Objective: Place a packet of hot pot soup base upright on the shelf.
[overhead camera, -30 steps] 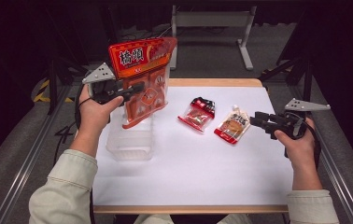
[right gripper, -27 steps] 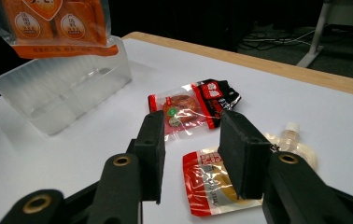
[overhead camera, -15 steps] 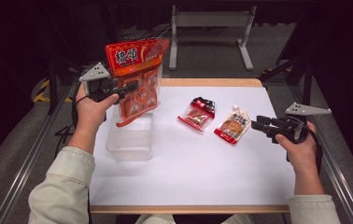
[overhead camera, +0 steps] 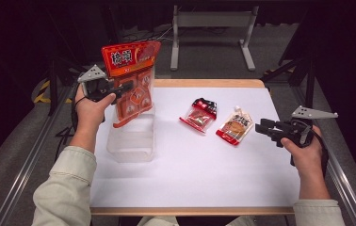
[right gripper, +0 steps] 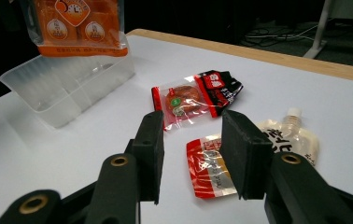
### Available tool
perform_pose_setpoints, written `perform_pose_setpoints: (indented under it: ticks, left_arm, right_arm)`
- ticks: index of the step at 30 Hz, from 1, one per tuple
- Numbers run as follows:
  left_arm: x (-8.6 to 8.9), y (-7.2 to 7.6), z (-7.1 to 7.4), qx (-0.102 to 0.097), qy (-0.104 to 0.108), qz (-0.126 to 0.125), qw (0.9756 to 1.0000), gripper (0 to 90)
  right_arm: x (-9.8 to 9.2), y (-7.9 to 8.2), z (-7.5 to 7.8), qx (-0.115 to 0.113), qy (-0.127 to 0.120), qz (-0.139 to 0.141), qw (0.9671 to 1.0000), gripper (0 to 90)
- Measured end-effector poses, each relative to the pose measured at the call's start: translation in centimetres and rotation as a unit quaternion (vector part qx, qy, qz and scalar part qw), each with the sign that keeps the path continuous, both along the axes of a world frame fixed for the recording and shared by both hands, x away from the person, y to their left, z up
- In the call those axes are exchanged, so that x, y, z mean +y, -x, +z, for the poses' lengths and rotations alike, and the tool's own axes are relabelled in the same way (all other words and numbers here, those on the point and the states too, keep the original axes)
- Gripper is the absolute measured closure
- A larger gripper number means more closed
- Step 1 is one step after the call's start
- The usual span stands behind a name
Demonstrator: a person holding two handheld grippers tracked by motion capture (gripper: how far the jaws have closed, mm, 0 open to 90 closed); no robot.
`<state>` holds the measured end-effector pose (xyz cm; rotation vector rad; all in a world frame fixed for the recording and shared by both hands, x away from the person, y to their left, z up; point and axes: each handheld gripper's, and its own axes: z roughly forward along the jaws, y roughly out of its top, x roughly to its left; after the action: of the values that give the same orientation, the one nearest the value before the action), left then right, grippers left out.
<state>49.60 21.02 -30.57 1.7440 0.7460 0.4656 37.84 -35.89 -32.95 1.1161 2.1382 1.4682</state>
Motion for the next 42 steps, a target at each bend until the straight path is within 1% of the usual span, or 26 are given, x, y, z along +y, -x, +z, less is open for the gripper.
perform_pose_setpoints:
  ticks: [4, 5, 6, 9, 12, 13, 14, 16, 19, 20, 21, 22, 23, 25, 26, 29, 34, 35, 37, 40, 42]
  left_arm:
    - [0.1, -0.1, -0.4, 0.002, -0.005, 0.000, 1.0000, 70.9]
    - [0.1, -0.2, -0.6, 0.004, 0.002, 0.003, 1.0000, 70.9]
    - [0.1, -0.3, -0.8, 0.003, 0.004, 0.005, 1.0000, 71.0]
    - [-0.2, -0.6, -1.3, 0.009, 0.002, 0.009, 0.9999, 70.9]
    - [-0.4, -0.7, -1.5, 0.007, 0.001, 0.007, 0.9999, 70.9]
    - [-0.5, -0.7, -1.6, 0.008, 0.004, 0.008, 0.9999, 70.9]
    - [-0.5, -0.7, -1.6, 0.005, 0.003, 0.007, 1.0000, 70.9]
    - [-0.6, -0.8, -2.0, 0.006, 0.004, 0.007, 0.9999, 70.9]
    - [-0.8, -0.9, -2.6, 0.013, -0.001, 0.007, 0.9999, 70.9]
    - [-0.8, -0.9, -2.8, 0.017, -0.001, 0.005, 0.9998, 70.9]
    - [-0.9, -0.9, -2.9, 0.016, 0.000, 0.006, 0.9999, 71.0]
    - [-0.9, -0.8, -3.0, 0.021, 0.001, 0.007, 0.9997, 70.9]
    - [-0.9, -0.8, -3.0, 0.021, 0.001, 0.007, 0.9997, 71.0]
    - [-1.0, -0.9, -3.2, 0.015, 0.002, 0.009, 0.9998, 70.9]
    - [-1.0, -0.9, -3.3, 0.016, 0.003, 0.008, 0.9998, 70.9]
    - [-0.9, -0.9, -3.7, 0.013, -0.009, 0.004, 0.9999, 70.9]
    - [-1.0, -0.7, -4.2, 0.024, -0.010, -0.001, 0.9997, 70.8]
    - [-1.1, -0.7, -4.2, 0.030, -0.013, -0.001, 0.9995, 70.8]
    - [-1.1, -0.7, -4.2, 0.031, -0.016, -0.001, 0.9994, 70.7]
    - [-0.8, -0.7, -4.3, 0.045, -0.025, -0.002, 0.9987, 70.7]
    - [-0.5, -0.6, -4.3, 0.055, -0.026, -0.004, 0.9981, 70.7]
  right_arm:
    - [0.3, -0.1, -0.1, 0.002, 0.003, 0.003, 1.0000, 60.4]
    - [0.3, -0.1, -0.1, 0.000, 0.002, 0.006, 1.0000, 60.3]
    - [0.4, -0.1, -0.1, 0.002, 0.001, 0.009, 1.0000, 60.1]
    - [0.6, -0.2, -0.3, 0.002, 0.003, 0.014, 0.9999, 60.0]
    - [0.7, -0.2, -0.3, 0.002, 0.003, 0.014, 0.9999, 59.9]
    - [0.6, -0.2, -0.3, 0.001, 0.002, 0.015, 0.9999, 59.9]
    - [0.6, -0.2, -0.3, 0.001, 0.002, 0.015, 0.9999, 59.9]
    - [0.6, -0.2, -0.3, 0.003, 0.000, 0.015, 0.9999, 60.1]
    - [0.7, -0.3, -0.3, 0.004, -0.002, 0.019, 0.9998, 60.1]
    - [0.7, -0.3, -0.3, 0.002, -0.001, 0.021, 0.9998, 60.1]
    - [0.8, -0.3, -0.3, 0.001, -0.002, 0.021, 0.9998, 60.1]
    - [0.8, -0.3, -0.3, 0.001, -0.002, 0.023, 0.9997, 60.2]
    - [0.9, -0.3, -0.3, 0.002, -0.002, 0.024, 0.9997, 60.3]
    - [0.9, -0.4, -0.4, 0.002, -0.001, 0.026, 0.9997, 60.3]
    - [1.0, -0.5, -0.4, 0.004, -0.002, 0.026, 0.9997, 60.3]
    - [1.3, -0.6, -0.5, 0.005, 0.001, 0.031, 0.9995, 60.3]
    - [1.4, -0.6, -0.6, 0.008, 0.000, 0.035, 0.9993, 60.3]
    - [1.4, -0.6, -0.7, 0.010, 0.001, 0.035, 0.9993, 60.3]
    - [1.4, -0.7, -0.8, 0.011, 0.003, 0.036, 0.9993, 60.3]
    - [1.5, -0.7, -0.8, 0.010, 0.004, 0.038, 0.9992, 60.2]
    - [1.5, -0.7, -0.7, 0.011, 0.000, 0.040, 0.9991, 60.2]
